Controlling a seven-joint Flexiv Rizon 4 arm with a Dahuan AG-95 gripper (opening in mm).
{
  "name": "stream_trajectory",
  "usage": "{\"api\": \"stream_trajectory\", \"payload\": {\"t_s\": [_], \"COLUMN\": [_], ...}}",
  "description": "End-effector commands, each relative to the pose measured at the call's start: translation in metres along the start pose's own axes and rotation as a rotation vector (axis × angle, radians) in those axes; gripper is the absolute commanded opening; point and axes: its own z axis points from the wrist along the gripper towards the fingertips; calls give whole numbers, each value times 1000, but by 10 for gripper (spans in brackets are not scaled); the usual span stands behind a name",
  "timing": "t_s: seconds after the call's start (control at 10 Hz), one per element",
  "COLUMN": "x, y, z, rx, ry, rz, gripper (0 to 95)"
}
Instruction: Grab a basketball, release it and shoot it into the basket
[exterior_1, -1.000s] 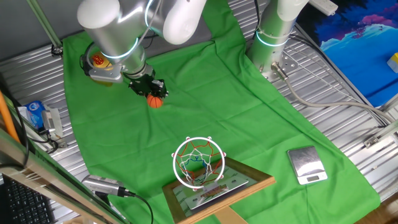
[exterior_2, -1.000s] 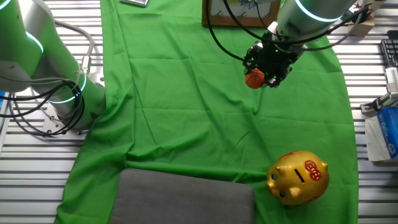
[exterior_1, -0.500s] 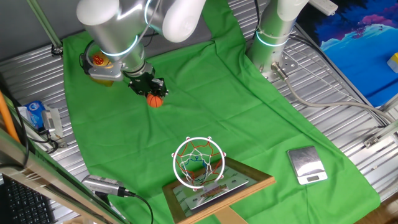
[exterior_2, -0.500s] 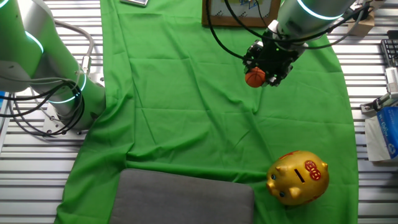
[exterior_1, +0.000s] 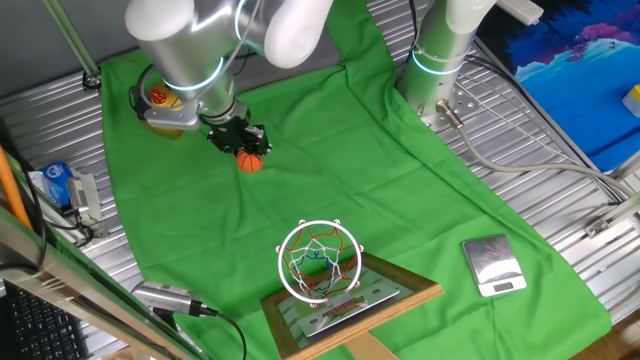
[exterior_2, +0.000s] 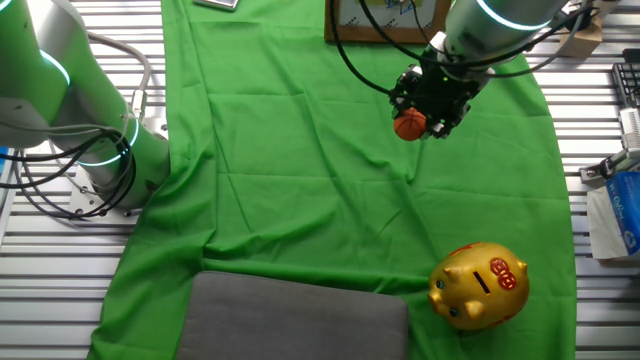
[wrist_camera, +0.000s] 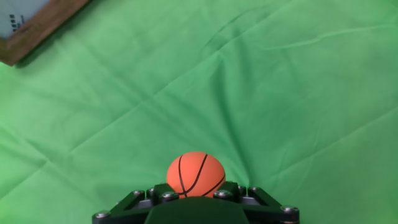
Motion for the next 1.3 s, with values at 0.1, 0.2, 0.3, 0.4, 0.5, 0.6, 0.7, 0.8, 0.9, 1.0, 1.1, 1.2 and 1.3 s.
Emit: {"api": "stream_trajectory", "payload": {"t_s": [0.1, 0.2, 0.3, 0.4, 0.5, 0.6, 0.7, 0.8, 0.9, 1.0, 1.1, 1.2, 1.3], "x": [0, 0, 0, 0, 0, 0, 0, 0, 0, 0, 0, 0, 0], "y": [0, 0, 0, 0, 0, 0, 0, 0, 0, 0, 0, 0, 0], "z": [0, 0, 0, 0, 0, 0, 0, 0, 0, 0, 0, 0, 0], "rx": [3, 5, 7, 11, 13, 17, 17, 16, 17, 18, 20, 22, 20], "ry": [9, -21, -33, -46, -46, -41, -42, -41, -39, -37, -34, -31, -31], "rz": [-8, 6, 14, 37, 53, 59, 64, 63, 61, 61, 63, 63, 65], "gripper": [0, 0, 0, 0, 0, 0, 0, 0, 0, 0, 0, 0, 0]}}
